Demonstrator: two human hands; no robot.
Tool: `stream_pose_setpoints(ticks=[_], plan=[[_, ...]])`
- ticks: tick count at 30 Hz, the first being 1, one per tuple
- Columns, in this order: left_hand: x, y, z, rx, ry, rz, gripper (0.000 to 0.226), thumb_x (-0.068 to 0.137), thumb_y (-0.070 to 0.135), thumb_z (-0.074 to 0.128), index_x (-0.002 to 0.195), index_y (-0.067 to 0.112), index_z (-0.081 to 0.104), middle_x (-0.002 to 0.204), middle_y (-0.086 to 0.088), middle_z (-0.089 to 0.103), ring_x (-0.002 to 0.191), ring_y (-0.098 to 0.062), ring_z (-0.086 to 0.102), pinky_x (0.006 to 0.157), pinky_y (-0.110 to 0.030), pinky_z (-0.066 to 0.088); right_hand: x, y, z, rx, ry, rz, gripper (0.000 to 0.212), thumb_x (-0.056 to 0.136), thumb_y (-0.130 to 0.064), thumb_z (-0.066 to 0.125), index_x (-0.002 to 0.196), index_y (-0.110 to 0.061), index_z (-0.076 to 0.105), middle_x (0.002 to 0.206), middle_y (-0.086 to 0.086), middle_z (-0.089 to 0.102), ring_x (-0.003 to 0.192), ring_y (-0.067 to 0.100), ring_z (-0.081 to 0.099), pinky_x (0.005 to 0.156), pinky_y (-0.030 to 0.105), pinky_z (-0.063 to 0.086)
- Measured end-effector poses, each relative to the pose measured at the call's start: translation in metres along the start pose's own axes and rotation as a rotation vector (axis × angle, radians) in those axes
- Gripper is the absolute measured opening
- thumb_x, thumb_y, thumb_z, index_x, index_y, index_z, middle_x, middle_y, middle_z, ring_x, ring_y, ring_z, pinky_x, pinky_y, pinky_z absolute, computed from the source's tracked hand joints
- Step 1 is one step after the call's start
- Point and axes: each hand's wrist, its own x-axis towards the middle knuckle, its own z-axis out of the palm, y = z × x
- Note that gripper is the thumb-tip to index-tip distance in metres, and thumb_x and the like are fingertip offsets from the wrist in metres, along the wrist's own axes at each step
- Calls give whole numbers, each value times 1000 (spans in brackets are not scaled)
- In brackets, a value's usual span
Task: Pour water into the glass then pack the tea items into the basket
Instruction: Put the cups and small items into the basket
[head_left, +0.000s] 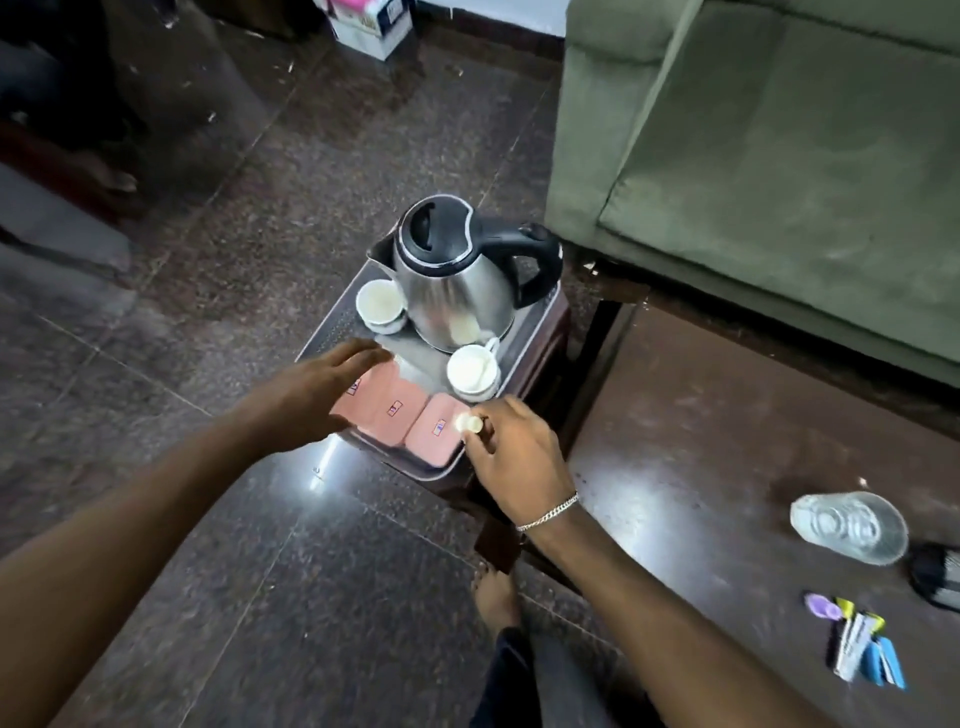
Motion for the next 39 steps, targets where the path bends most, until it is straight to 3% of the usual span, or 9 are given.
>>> stream_pose_setpoints(ticks=[3,6,12,19,21,27,34,39], plan=[[12,-24,1,-5,-67,12,106,73,9,90,161,27,33,166,6,32,137,-24,56,101,-28,46,14,-3,26,-77,-60,6,14,84,-14,70,95,-5,69,93,14,66,84,35,65,74,40,53],[22,-39,-1,-29,-136,34,109,73,8,90,161,31,31,167,11,28,137,-25,55,104,-37,51,21,-5,44,-189,-138,5,18,81,-16,68,95,-4,69,95,15,66,89,38,65,75,45,55],[34,-59,-4,-85,-152,68,108,69,9,92,157,32,34,160,14,32,122,-21,61,85,-26,46,22,-8,63,-354,-203,5,17,82,-23,67,94,-11,65,100,9,64,99,33,61,75,46,48],[37,-59,-6,-29,-221,70,110,74,15,91,159,39,25,163,23,18,129,-23,59,94,-43,57,23,-6,65,-378,-193,14,16,78,-22,72,90,-12,67,94,8,65,93,32,64,72,42,47],[39,-59,-3,-30,-249,69,111,74,14,91,160,40,24,164,25,16,129,-23,60,96,-40,56,23,-7,65,-377,-195,15,17,77,-22,73,89,-12,66,93,8,66,93,32,65,71,43,48],[47,-65,10,-24,-248,81,111,69,14,93,160,34,32,165,14,27,132,-22,57,94,-27,45,20,-2,66,-378,-203,-5,19,80,-24,71,94,-13,67,98,8,65,101,32,64,77,43,46],[46,-66,10,-25,-235,77,110,71,13,91,161,35,33,170,10,27,142,-22,51,100,-28,43,13,0,64,-313,-178,-16,30,80,-28,75,103,-11,68,105,9,65,106,34,62,82,45,46],[23,-54,-1,-25,-97,27,103,76,19,92,162,30,36,167,3,35,139,-26,53,103,-36,47,3,6,46,-214,-75,-20,44,77,-30,82,114,-10,68,109,9,64,100,32,64,81,46,50]])
